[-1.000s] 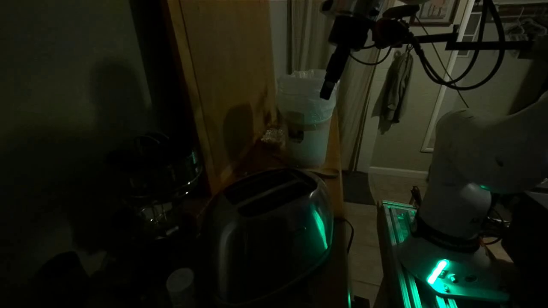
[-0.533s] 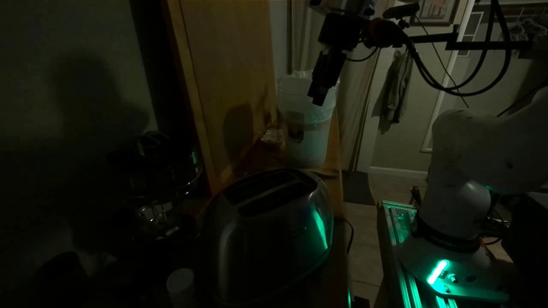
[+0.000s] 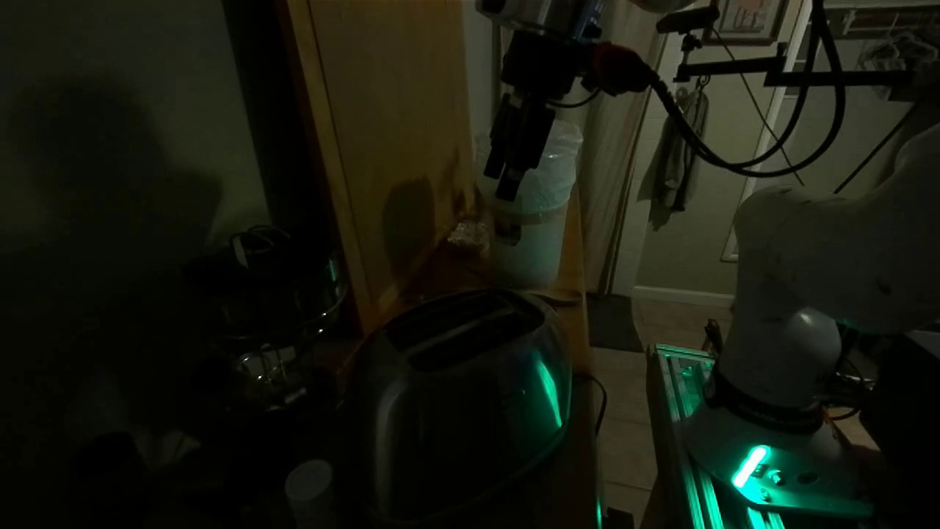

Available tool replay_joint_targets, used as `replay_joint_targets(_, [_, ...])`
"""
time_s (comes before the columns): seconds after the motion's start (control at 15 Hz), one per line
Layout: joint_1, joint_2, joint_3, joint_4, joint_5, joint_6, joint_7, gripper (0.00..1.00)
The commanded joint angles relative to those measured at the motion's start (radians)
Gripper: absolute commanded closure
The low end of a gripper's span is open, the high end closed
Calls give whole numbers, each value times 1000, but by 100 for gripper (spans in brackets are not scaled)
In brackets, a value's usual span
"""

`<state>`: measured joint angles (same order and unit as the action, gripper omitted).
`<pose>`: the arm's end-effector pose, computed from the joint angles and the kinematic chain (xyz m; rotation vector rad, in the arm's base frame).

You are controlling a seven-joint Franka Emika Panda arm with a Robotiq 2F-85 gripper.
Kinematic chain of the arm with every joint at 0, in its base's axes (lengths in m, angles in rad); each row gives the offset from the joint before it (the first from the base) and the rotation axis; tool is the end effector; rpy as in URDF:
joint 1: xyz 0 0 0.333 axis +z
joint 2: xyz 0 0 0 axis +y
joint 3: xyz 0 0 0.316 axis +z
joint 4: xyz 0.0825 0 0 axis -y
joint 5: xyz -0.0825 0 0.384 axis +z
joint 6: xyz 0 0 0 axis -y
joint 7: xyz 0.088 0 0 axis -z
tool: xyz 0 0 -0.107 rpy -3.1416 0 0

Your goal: Pick up a plastic bag on the left and put it in the clear bucket

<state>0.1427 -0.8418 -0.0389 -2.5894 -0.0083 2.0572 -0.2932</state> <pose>0.3268 0.0317 0.5434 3.0333 0.6278 0.4838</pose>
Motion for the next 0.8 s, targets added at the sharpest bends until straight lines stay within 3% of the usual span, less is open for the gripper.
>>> replay_joint_targets(0.0, [1,1,0,4,0,-2,-1,0])
replay_joint_targets(0.33, [-1,20,3,27,-10,-6,-6,0])
replay_joint_targets(0.73, [3,252,20,204,-13,16,-7,0])
